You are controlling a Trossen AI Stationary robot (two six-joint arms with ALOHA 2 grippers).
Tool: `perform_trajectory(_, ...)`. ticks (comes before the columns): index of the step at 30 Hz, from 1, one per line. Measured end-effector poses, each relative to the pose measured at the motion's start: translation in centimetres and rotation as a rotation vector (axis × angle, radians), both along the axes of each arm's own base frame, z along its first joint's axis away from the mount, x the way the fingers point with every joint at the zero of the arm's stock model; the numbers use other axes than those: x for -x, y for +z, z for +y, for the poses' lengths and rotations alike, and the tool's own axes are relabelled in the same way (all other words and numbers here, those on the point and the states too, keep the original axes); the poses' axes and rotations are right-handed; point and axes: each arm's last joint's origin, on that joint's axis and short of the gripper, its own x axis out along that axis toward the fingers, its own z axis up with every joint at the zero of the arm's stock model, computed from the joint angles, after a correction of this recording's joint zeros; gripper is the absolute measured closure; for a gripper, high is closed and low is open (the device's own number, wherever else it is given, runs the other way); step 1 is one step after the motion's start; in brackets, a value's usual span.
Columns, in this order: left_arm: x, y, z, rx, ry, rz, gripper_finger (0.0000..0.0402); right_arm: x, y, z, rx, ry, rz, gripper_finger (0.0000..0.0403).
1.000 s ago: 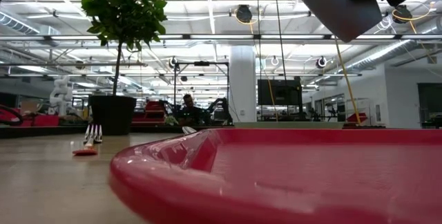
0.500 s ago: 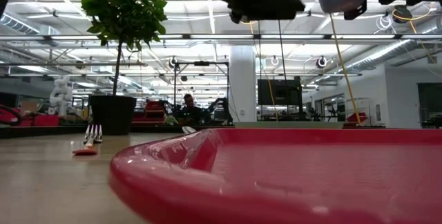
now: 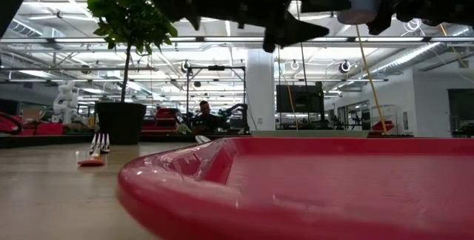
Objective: Pick and place plate/cup/fork/spoon on tray
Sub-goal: Put the blue cup on the top right of the red serving tray
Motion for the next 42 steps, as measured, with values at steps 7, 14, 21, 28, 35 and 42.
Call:
perform_trajectory(7, -2.2, 0.1, -0.2, 0.017, -0.018, -0.025, 0.0017, -0.2, -0.3, 0.0, 0.006, 0.0, 0.02, 0.0087)
perform_trajectory(14, -2.3, 0.5, -0.2, -0.017, -0.022, -0.049, 0.0043, -0.2, -0.2, 0.1, 0.009, 0.026, 0.012, 0.0087)
perform_trajectory(21, -2.4, 0.6, 0.1, -0.03, -0.021, -0.059, 0.0078, -0.2, -0.4, 0.1, -0.009, 0.029, 0.033, 0.0087)
perform_trajectory(28, -2.4, 0.6, 0.1, -0.052, -0.022, -0.064, 0.0109, -0.2, -0.4, 0.1, -0.009, 0.029, 0.031, 0.0087)
perform_trajectory(35, -2.4, 0.5, 0.1, -0.069, -0.022, -0.059, 0.0134, -0.2, -0.4, 0.1, -0.01, 0.029, 0.037, 0.0087)
perform_trajectory(42, -2.3, 0.5, 0.0, -0.073, -0.022, -0.051, 0.0114, -0.2, -0.6, 0.1, -0.025, 0.033, 0.06, 0.0065)
